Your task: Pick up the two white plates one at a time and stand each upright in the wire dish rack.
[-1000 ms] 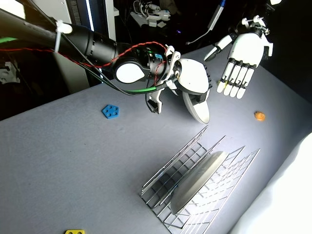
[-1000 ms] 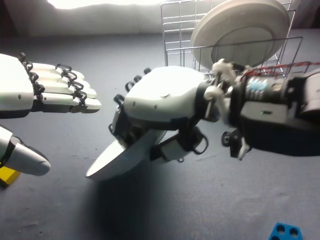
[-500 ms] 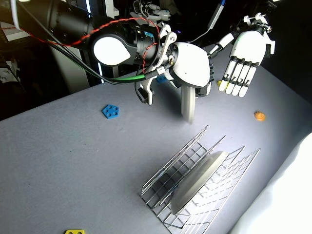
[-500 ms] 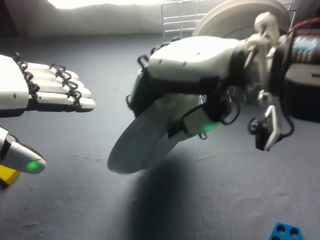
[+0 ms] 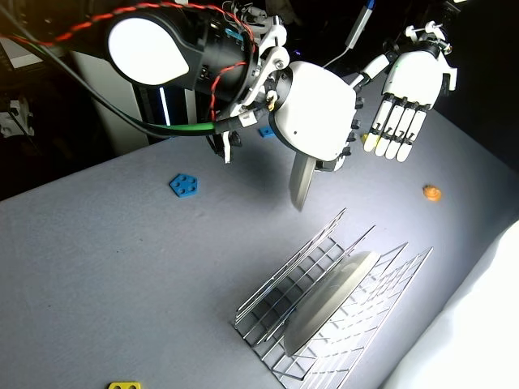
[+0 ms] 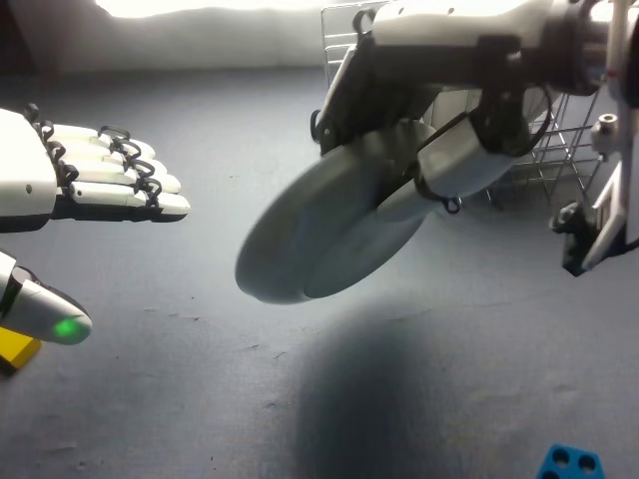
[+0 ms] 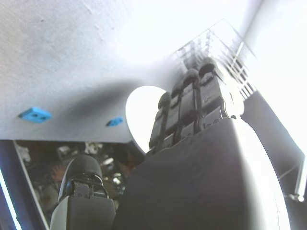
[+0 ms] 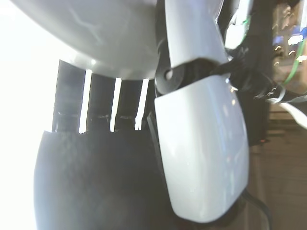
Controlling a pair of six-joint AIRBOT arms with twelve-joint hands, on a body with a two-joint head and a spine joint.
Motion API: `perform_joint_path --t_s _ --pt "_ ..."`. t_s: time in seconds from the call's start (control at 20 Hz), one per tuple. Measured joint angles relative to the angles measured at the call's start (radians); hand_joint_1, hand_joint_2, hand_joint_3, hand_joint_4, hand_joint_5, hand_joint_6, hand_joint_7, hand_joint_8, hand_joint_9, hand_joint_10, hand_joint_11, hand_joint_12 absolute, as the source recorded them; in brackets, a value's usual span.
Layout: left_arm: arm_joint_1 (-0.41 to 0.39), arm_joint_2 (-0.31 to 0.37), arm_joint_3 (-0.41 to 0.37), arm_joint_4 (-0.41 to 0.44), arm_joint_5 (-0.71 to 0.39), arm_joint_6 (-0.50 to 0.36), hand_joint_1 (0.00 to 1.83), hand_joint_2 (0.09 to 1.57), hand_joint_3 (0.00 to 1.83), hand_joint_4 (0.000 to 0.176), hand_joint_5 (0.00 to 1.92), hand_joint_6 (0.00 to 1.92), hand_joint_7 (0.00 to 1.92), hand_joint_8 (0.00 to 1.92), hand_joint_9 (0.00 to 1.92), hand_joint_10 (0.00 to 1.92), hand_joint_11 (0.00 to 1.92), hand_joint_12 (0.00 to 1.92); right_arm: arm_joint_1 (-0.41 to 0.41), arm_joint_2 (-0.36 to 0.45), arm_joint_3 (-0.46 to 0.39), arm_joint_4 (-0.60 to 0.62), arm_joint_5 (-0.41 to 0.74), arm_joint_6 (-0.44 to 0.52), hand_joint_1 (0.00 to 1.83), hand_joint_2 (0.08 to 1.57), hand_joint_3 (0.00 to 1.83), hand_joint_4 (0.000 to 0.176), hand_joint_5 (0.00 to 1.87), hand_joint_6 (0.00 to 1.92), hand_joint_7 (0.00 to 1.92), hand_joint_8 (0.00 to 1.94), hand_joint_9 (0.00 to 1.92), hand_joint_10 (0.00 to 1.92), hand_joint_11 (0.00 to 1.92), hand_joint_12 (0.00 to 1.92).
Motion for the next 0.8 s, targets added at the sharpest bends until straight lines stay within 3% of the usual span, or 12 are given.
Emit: perform_joint_path --t_s 0.2,0.25,0.35,0.45,0.5,0.55,0.6,0.8 --pt "0.000 0.000 0.004 0.005 0.001 0.000 0.00 1.10 0.00 0.000 0.00 0.00 0.00 0.00 0.00 0.00 0.00 0.00 0.048 0.043 -0.001 0.000 -0.014 0.106 1.39 1.05 0.00 0.000 0.97 0.95 1.16 0.69 1.11 0.83 0.96 0.87" --pt "0.000 0.000 0.004 0.006 0.003 0.000 0.00 1.10 0.00 0.000 0.00 0.00 0.00 0.00 0.00 0.00 0.00 0.00 0.063 0.052 -0.001 -0.001 -0.010 0.124 1.48 1.05 0.00 0.000 0.98 0.91 1.16 0.65 1.13 0.70 0.89 1.30" --pt "0.000 0.000 0.004 0.006 0.001 0.000 0.00 1.09 0.00 0.000 0.00 0.00 0.00 0.00 0.00 0.00 0.00 0.00 0.085 0.061 0.000 -0.001 0.002 0.163 1.50 1.06 0.00 0.000 0.92 0.97 1.14 0.70 1.08 0.75 0.84 1.46" --pt "0.000 0.000 0.020 0.007 -0.011 -0.003 0.00 1.09 0.00 0.000 0.00 0.00 0.00 0.00 0.00 0.00 0.00 0.00 0.095 0.065 0.004 -0.001 0.004 0.219 1.50 1.06 0.00 0.000 0.94 0.95 1.13 0.73 1.07 0.76 0.85 1.46" --pt "0.000 0.000 0.033 0.008 -0.008 -0.006 0.00 1.09 0.00 0.000 0.00 0.00 0.00 0.00 0.00 0.00 0.00 0.00 0.095 0.066 0.012 0.000 0.003 0.243 1.40 1.05 0.00 0.000 1.00 0.95 1.17 0.70 1.06 0.85 0.92 0.97" --pt "0.000 0.000 0.040 0.008 -0.001 -0.008 0.00 1.09 0.00 0.000 0.00 0.00 0.00 0.00 0.00 0.00 0.00 0.00 0.095 0.066 0.021 -0.001 -0.001 0.255 1.40 1.05 0.00 0.000 1.00 0.95 1.17 0.70 1.06 0.85 0.92 0.97" --pt "0.000 0.000 0.040 0.009 0.006 -0.008 0.00 1.09 0.00 0.000 0.00 0.00 0.00 0.00 0.00 0.00 0.00 0.00 0.095 0.067 0.035 -0.003 -0.010 0.285 1.48 1.05 0.01 0.000 0.98 0.92 1.15 0.70 1.10 0.71 0.86 1.33" --pt "0.000 -0.003 0.023 0.011 -0.011 -0.011 0.00 1.10 0.00 0.000 0.00 0.00 0.00 0.00 0.00 0.00 0.00 0.00 0.095 0.073 0.045 -0.006 -0.001 0.327 1.50 1.05 0.00 0.000 0.98 0.90 1.14 0.67 1.11 0.70 0.86 1.45"
